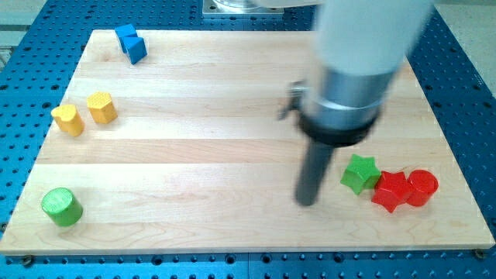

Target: Place the arm at the bottom left corner of the board

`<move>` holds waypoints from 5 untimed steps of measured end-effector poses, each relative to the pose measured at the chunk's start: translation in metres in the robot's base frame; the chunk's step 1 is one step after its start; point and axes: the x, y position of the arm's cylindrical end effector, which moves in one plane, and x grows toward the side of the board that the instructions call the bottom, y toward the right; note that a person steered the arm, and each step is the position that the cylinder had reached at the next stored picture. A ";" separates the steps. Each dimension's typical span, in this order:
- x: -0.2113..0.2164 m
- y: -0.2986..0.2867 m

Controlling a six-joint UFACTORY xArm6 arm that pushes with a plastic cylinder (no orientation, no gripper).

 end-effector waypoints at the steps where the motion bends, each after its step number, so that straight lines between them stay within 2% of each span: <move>1: 0.042 -0.089; 3: 0.048 -0.222; 4: 0.047 -0.318; 5: 0.039 -0.333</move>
